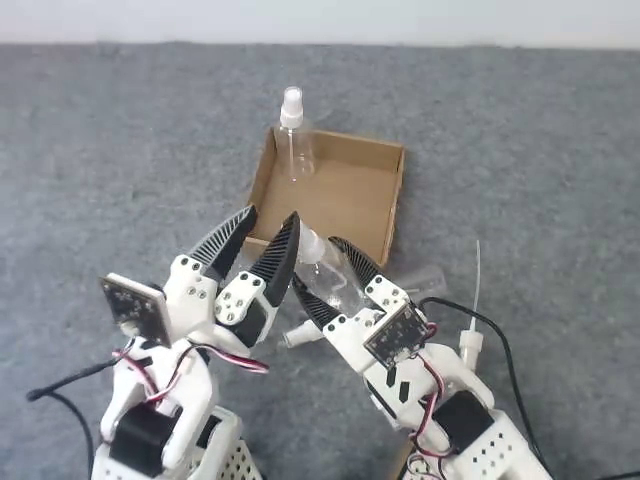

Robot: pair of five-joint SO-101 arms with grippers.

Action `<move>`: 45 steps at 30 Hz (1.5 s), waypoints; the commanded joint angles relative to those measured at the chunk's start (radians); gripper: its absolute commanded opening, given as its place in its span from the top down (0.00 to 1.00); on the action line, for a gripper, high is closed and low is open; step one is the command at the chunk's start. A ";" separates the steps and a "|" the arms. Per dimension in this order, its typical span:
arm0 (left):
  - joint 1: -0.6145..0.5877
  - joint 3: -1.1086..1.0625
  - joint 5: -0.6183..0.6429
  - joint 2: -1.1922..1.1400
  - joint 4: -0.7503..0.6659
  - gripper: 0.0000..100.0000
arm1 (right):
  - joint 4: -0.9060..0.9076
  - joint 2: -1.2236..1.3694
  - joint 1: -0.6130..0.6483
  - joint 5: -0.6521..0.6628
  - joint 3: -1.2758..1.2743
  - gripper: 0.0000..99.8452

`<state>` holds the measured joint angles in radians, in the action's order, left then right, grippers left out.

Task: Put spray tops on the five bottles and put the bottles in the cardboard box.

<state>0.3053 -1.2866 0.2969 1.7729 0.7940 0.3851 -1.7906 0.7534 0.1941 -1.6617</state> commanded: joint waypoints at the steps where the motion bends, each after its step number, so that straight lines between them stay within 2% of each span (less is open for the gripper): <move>1: 0.000 0.018 -0.052 0.003 -0.026 0.85 | -0.051 -0.025 -0.005 0.014 0.037 0.99; 5: 0.000 0.045 -0.052 0.003 -0.020 0.85 | -0.044 -0.024 -0.005 0.014 0.026 0.99; 9: -0.006 0.150 -0.051 0.005 0.049 0.85 | -0.051 -0.024 -0.007 0.014 0.003 0.99; 12: -0.068 0.219 -0.049 0.005 0.123 0.85 | -0.051 -0.024 -0.007 0.014 0.000 0.99; 16: -0.184 0.219 0.017 0.005 0.141 0.84 | -0.051 -0.024 -0.010 0.014 0.008 0.99; 21: -0.270 0.171 0.054 0.005 0.137 0.84 | -0.053 -0.024 -0.010 0.014 0.009 0.99; 31: -0.267 -0.008 0.051 0.005 -0.023 0.84 | -0.047 -0.025 -0.007 0.014 0.038 0.99; 35: -0.195 -0.070 0.044 0.003 -0.074 0.84 | -0.045 -0.025 -0.007 0.014 0.037 0.99; 41: 0.014 -0.119 -0.143 0.003 -0.072 0.84 | -0.042 -0.025 -0.007 0.014 0.032 0.99; 45: 0.068 -0.133 -0.201 0.003 -0.068 0.84 | -0.041 -0.025 -0.012 0.014 0.031 0.99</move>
<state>0.3084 -1.4216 0.1542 1.7729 0.7572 0.3682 -1.7921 0.7503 0.1941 -1.6617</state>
